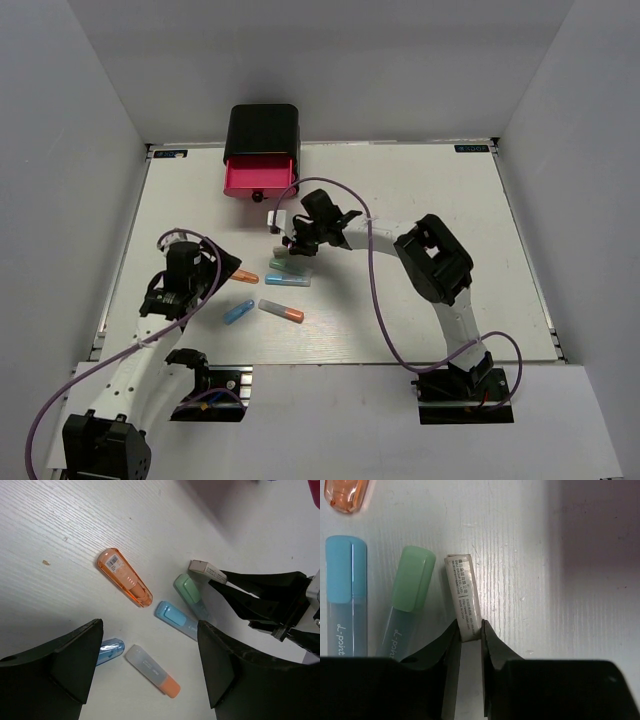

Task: Sort the stationery into containers
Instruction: Pick up the pen from the center of the board, then place the pen in the storage box.

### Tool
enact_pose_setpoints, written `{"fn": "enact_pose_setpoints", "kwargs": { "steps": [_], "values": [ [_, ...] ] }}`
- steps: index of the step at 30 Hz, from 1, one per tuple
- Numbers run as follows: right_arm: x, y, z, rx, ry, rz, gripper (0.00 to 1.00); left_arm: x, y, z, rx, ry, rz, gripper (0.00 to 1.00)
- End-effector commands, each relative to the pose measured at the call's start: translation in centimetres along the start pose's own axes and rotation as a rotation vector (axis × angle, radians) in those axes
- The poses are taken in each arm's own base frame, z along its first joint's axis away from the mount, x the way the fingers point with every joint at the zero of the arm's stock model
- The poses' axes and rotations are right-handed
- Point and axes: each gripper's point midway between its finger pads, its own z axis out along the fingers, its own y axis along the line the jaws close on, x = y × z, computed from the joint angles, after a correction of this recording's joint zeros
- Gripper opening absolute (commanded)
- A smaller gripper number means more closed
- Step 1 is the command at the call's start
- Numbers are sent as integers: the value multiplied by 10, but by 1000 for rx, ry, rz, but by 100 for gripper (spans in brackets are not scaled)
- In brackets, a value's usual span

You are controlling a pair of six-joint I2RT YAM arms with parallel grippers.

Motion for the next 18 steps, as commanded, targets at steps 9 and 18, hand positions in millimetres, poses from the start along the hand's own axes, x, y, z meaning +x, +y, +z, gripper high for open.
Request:
{"fn": "enact_pose_setpoints", "kwargs": {
  "steps": [9, 18],
  "values": [
    [-138, -22, -112, 137, -307, -185, 4, 9, -6, 2, 50, 27, -76, 86],
    [-208, -81, -149, 353, -399, -231, 4, 7, -25, 11, 113, 43, -131, 86]
  ]
}}
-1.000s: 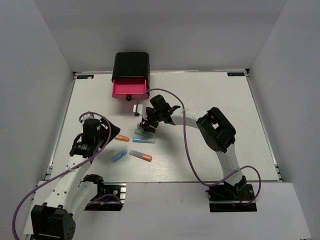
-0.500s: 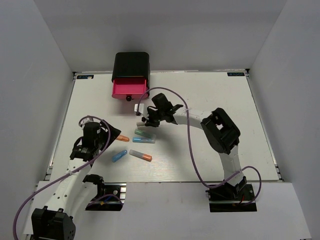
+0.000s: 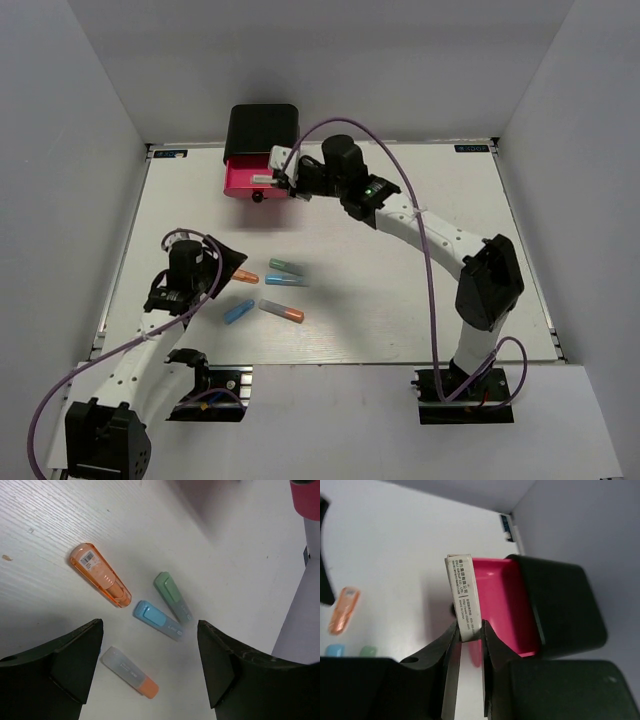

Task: Sort the stationery into containers
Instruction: Place the pen in the storage box.

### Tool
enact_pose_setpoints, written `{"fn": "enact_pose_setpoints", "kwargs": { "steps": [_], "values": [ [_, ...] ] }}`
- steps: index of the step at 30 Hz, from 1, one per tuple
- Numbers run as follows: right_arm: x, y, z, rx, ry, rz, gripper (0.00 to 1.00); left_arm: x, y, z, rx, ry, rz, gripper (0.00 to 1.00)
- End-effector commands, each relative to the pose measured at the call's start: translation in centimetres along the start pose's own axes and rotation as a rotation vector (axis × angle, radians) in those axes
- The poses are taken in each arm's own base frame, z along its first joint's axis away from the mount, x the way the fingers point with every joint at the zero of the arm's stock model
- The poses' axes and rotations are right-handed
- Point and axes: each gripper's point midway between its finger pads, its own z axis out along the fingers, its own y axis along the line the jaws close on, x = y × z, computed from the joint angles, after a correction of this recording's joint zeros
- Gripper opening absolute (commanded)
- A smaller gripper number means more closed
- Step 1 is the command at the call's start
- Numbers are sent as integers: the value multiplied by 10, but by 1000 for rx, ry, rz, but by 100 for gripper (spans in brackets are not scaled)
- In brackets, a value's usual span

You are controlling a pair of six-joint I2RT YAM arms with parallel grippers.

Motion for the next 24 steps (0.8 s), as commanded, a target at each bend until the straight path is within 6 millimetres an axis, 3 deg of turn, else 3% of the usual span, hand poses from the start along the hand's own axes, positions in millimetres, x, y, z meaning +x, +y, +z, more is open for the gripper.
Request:
{"fn": "enact_pose_setpoints", "kwargs": {
  "steps": [1, 2, 4, 6, 7, 9, 10, 12, 13, 15, 16, 17, 23, 24],
  "values": [
    [1, -34, 17, 111, 17, -30, 4, -1, -11, 7, 45, 9, -31, 86],
    [-3, -45, 19, 137, 14, -44, 4, -1, -16, 9, 64, 12, -41, 86],
    [19, -53, 38, 155, 60, -56, 4, -5, -25, 13, 75, 17, -40, 84],
    [15, -69, 48, 184, 54, -80, 4, -13, -36, 16, 92, 7, -48, 81],
    [29, -67, 56, 174, 76, -71, 4, -16, -40, 17, 101, 1, -48, 81],
    [25, -79, 64, 199, 69, -84, 4, -19, -44, 23, 99, 2, -48, 77],
    [43, -73, 74, 178, 99, -73, 4, -23, -50, 23, 111, -6, -47, 75],
    [36, -83, 76, 200, 86, -87, 7, -27, -53, 29, 110, -15, -56, 73],
    [51, -76, 79, 175, 118, -73, 13, -29, -57, 30, 116, -20, -56, 71],
    [50, -77, 80, 181, 118, -77, 32, -32, -58, 34, 111, -28, -67, 70],
    [49, -78, 80, 184, 118, -74, 50, -32, -58, 38, 110, -27, -67, 66],
    [49, -81, 78, 190, 118, -70, 56, -33, -59, 41, 112, -29, -67, 63],
    [25, -91, 62, 227, 77, -35, 64, -41, -71, 64, 136, -40, -116, 41],
    [13, -93, 55, 237, 61, -37, 64, -43, -73, 72, 126, -33, -127, 39]
  ]
}}
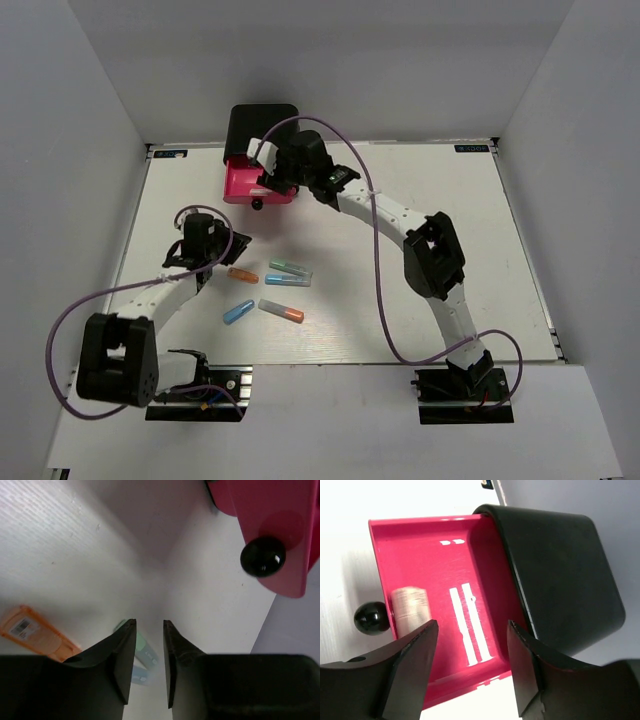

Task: Sort the stationery into containers
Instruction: Place the pen in the storage box, then close the drawer in the storage box.

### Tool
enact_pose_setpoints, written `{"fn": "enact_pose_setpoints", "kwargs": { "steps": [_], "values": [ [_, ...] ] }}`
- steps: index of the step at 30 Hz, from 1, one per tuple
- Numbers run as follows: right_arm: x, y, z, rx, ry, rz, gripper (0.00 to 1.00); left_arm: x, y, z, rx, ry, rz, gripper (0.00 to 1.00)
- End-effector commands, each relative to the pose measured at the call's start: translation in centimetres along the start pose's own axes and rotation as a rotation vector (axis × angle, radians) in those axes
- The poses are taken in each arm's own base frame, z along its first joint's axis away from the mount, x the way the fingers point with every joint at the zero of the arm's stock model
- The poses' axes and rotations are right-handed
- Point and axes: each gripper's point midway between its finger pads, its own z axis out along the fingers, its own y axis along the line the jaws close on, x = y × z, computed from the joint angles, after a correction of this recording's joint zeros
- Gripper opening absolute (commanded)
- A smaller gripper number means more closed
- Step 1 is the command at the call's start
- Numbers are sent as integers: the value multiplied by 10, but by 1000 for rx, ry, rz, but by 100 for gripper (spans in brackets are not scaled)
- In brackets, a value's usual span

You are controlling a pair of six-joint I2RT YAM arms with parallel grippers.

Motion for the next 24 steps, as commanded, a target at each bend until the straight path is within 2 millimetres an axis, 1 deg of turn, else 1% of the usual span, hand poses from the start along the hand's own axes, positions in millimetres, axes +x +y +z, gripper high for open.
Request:
{"fn": "enact_pose_setpoints", "kwargs": {
  "steps": [1, 2, 3, 4, 5, 6, 7, 8, 9, 10, 11, 12, 13, 14, 15, 16, 17, 18, 19, 21, 22, 23, 24],
  "values": [
    [-67, -48, -41, 120, -122, -5, 62, -23, -40, 12, 94, -55, -21, 38],
    [-73, -53, -47, 138, -144, 5, 61, -29, -49, 16, 109, -63, -20, 36],
    [-78, -58, -55, 151, -151, 7, 58, -29, -53, 20, 115, -55, -28, 35],
    [-88, -62, -65, 163, -170, 10, 46, -28, -49, 31, 94, -44, -30, 35],
    [-72, -55, -65, 150, -142, 33, 38, -34, -59, 35, 105, -50, -29, 34],
    [-78, -62, -75, 169, -159, 31, 23, -35, -60, 40, 100, -47, -30, 32],
    [-87, -68, -89, 187, -176, 31, 17, -37, -64, 46, 103, -48, -40, 32],
    [-63, -59, -89, 170, -133, 58, 13, -40, -67, 55, 96, -44, -41, 30],
    [-81, -66, -107, 197, -166, 46, 13, -41, -69, 60, 93, -43, -41, 28],
    [-77, -68, -112, 207, -160, 51, 11, -43, -72, 64, 93, -43, -50, 28],
    [-50, -59, -112, 191, -111, 69, 11, -49, -83, 67, 110, -51, -49, 27],
    [-51, -59, -126, 207, -112, 67, 11, -50, -84, 73, 101, -46, -60, 27],
    [-56, -65, -133, 223, -124, 61, 11, -48, -80, 76, 90, -40, -61, 27],
    [-28, -57, -135, 212, -71, 82, 11, -52, -87, 78, 100, -45, -60, 25],
    [-31, -57, -144, 221, -77, 79, 11, -53, -88, 80, 100, -46, -60, 25],
    [-15, -49, -150, 213, -47, 94, 11, -55, -92, 84, 102, -46, -71, 25],
    [-16, -53, -160, 227, -49, 94, 11, -58, -94, 87, 101, -55, -71, 25],
    [-10, -53, -163, 230, -40, 98, 11, -64, -95, 89, 102, -64, -76, 25],
    [-2, -45, -170, 223, -23, 114, 11, -71, -107, 90, 124, -75, -74, 25],
    [8, -45, -178, 230, -7, 124, 11, -72, -108, 101, 113, -70, -75, 25],
    [23, -33, -179, 210, 22, 137, 11, -77, -117, 102, 124, -75, -83, 27],
    [19, -33, -185, 217, 15, 137, 11, -79, -120, 105, 127, -76, -83, 27],
    [23, -34, -189, 223, 22, 139, 11, -79, -118, 113, 118, -71, -96, 27]
  ]
}}
